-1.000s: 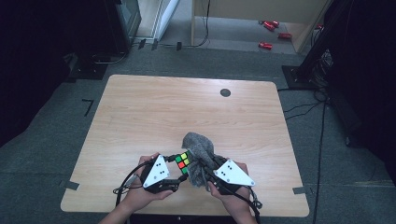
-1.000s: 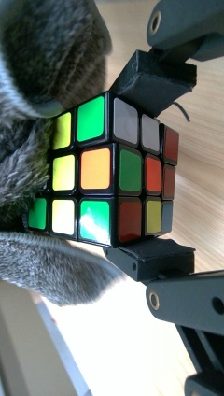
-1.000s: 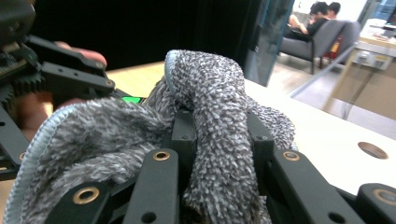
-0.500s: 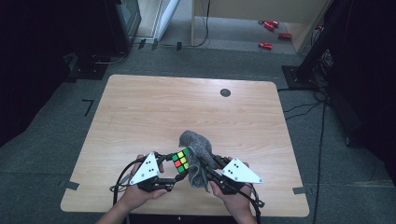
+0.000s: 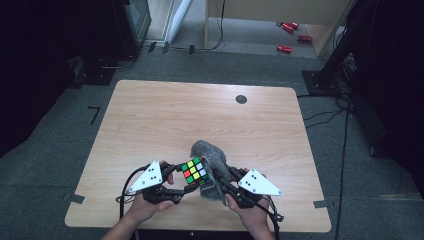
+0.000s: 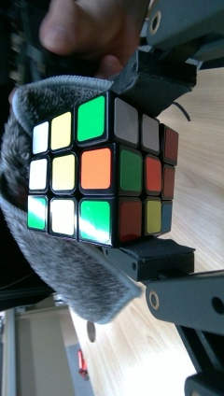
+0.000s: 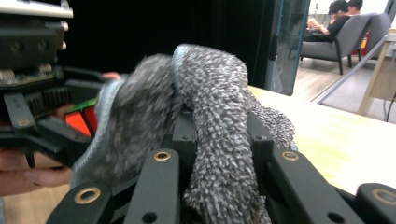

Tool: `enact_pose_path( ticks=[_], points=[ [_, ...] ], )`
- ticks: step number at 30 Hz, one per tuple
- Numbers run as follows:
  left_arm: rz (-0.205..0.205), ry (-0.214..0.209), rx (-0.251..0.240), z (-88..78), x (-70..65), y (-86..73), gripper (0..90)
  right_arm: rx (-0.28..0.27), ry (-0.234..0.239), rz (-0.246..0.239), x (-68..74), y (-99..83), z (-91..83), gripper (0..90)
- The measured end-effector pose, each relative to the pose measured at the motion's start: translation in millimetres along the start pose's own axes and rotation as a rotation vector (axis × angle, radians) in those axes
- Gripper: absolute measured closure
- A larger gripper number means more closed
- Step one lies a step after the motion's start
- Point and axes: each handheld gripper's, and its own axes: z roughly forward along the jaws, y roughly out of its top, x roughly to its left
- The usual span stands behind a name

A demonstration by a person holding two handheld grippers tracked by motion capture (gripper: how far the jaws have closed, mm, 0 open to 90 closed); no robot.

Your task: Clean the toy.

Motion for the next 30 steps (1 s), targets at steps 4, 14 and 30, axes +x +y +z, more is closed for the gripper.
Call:
enact_pose_path(
  ticks=[4, 14, 30],
  points=[
    [-0.049, 0.017, -0.065, -8.3, 5.1, 3.5, 34.4, 0.055, -0.011, 0.001, -0.2, -10.8, 7.3, 73.7],
    [-0.13, 0.001, -0.131, -9.3, 8.3, 3.1, 34.4, 0.106, 0.086, 0.046, 26.0, -21.7, 21.6, 74.0],
    [-0.142, 0.016, -0.111, -9.2, 11.7, 1.7, 34.4, 0.141, 0.098, 0.035, 34.7, -26.5, 26.2, 73.9]
  ],
)
